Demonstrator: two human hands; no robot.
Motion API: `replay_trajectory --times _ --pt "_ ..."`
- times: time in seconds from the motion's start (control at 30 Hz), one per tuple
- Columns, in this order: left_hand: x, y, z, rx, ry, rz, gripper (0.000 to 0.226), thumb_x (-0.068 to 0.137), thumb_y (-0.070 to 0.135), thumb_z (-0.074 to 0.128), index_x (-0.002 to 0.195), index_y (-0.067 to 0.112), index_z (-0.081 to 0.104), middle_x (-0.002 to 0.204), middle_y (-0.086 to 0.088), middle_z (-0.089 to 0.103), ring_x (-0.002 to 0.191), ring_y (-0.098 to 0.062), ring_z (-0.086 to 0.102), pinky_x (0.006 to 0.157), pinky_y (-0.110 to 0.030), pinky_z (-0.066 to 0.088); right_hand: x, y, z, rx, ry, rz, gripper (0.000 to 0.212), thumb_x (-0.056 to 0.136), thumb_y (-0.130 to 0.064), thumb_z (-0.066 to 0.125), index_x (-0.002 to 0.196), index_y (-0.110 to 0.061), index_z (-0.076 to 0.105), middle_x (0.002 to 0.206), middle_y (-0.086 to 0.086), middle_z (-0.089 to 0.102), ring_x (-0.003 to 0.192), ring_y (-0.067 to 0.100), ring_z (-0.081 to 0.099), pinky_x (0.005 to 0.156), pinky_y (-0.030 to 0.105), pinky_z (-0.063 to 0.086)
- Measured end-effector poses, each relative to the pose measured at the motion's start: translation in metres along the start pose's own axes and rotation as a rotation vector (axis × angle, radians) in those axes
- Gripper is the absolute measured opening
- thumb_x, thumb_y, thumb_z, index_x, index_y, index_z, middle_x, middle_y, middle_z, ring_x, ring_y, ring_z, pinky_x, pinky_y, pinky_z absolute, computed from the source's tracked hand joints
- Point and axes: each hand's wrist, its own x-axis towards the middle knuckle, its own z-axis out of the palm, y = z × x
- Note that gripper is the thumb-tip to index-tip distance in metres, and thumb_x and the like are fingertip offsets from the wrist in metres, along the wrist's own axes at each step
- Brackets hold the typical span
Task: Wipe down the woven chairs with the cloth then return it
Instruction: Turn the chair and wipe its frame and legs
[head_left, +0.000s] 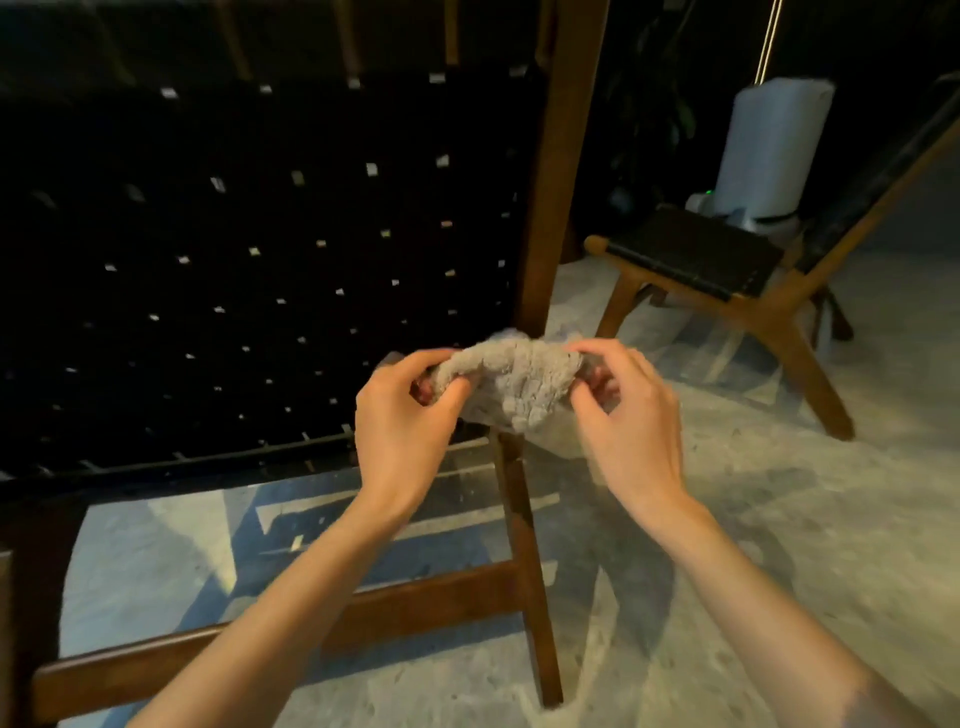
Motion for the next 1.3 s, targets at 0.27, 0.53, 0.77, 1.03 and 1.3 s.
replay_trajectory --times 0.27,0.53,0.77,1.03,1.3 --pt "0.071 0.098 -0.011 -0.359 0.222 0.017 0.02 0.088 0.034 0.064 0.107 0.028 0.065 0.099 0.01 0.067 0.086 0.0 0.063 0.073 -0.019 0.054 0.09 -0.088 -0.052 0.292 0.278 -0.079 0.027 0.091 -0.009 0.059 0.116 -0.018 0.062 0.107 -0.001 0.061 0.095 0.002 0.059 0.083 0.018 0.05" --pt "0.086 0.135 0.003 -0.656 0.247 -0.075 0.025 0.082 0.044 0.069 0.103 0.033 0.062 0.097 0.012 0.068 0.089 0.003 0.065 0.078 -0.024 0.057 0.117 -0.118 -0.055 0.583 0.085 -0.07 0.047 0.098 -0.024 0.051 0.142 -0.013 0.039 0.133 -0.001 0.053 0.118 0.002 0.051 0.097 0.019 0.045" --pt "0.098 0.13 0.015 -0.645 0.347 -0.067 0.025 0.079 0.031 0.074 0.098 0.03 0.058 0.089 0.014 0.065 0.082 0.008 0.062 0.07 -0.008 0.05 0.129 -0.118 -0.042 0.524 0.119 -0.085 0.045 0.098 -0.022 0.052 0.14 -0.007 0.044 0.125 0.004 0.061 0.115 0.007 0.057 0.098 0.024 0.047" --pt "0.084 0.108 0.03 -0.634 0.352 -0.003 0.023 0.084 0.018 0.07 0.101 0.026 0.057 0.095 0.01 0.063 0.085 0.006 0.062 0.072 -0.008 0.048 0.115 -0.1 -0.021 0.502 0.194 -0.138 0.051 0.098 -0.017 0.052 0.145 -0.005 0.036 0.126 0.002 0.059 0.101 -0.017 0.052 0.085 0.003 0.041" --pt "0.067 0.077 0.046 -0.629 0.286 -0.036 0.022 0.086 0.016 0.068 0.104 0.022 0.056 0.094 0.011 0.062 0.086 0.008 0.061 0.073 -0.007 0.047 0.094 -0.075 0.002 0.52 0.22 -0.097 0.046 0.097 -0.013 0.053 0.141 -0.005 0.042 0.113 -0.009 0.06 0.1 -0.016 0.055 0.082 0.005 0.043"
